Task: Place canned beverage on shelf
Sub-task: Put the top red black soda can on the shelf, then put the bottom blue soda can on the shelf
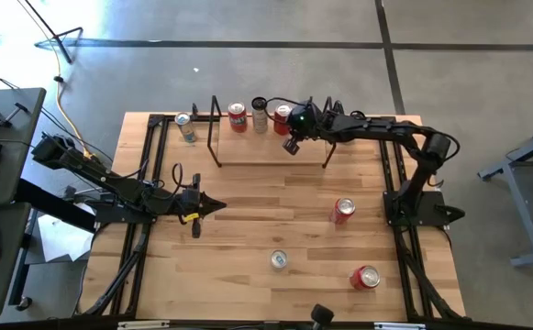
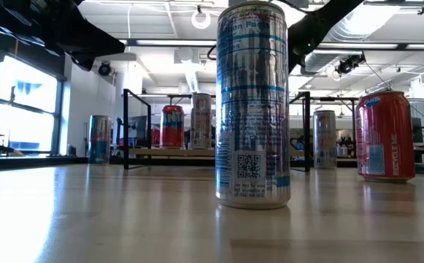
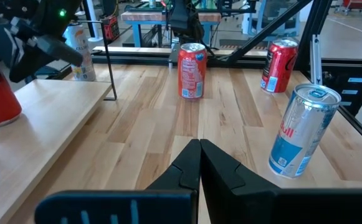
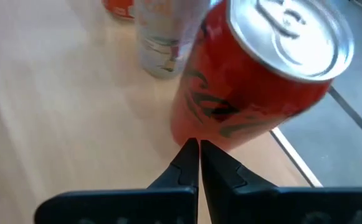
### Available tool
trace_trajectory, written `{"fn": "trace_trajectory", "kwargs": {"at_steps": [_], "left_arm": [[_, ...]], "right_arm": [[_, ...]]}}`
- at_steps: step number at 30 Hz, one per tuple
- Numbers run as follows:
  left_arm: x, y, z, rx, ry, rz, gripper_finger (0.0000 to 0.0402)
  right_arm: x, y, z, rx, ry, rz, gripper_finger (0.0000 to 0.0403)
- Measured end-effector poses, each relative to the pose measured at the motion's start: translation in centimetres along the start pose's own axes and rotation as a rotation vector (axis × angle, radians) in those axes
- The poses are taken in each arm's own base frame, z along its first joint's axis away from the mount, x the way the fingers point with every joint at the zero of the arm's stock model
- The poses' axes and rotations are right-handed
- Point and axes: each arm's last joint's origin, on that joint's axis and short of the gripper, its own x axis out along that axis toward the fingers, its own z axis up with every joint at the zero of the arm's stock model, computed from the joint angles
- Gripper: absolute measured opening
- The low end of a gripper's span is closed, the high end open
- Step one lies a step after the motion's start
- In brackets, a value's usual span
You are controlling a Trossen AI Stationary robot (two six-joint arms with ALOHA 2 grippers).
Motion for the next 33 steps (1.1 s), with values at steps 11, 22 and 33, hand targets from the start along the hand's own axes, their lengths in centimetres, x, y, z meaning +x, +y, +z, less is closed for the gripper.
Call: {"fn": "trace_trajectory", "kwargs": {"at_steps": [11, 22, 33], "left_arm": [[0.0, 0.0, 0.0, -0.008, 0.000, 0.000, 0.0000], [0.4, -0.2, -0.5, -0.001, 0.029, 0.004, 0.0000], [1.5, -0.8, -0.8, 0.047, 0.007, -0.023, 0.0000]], "right_arm": [[-5.0, 4.9, 1.2, -0.124, -0.065, 0.113, 0.0000], [-6.5, 13.0, -1.5, -0.138, -0.346, 0.265, 0.0000], [-12.9, 21.3, -5.8, -0.134, -0.333, 0.322, 0.0000]]}}
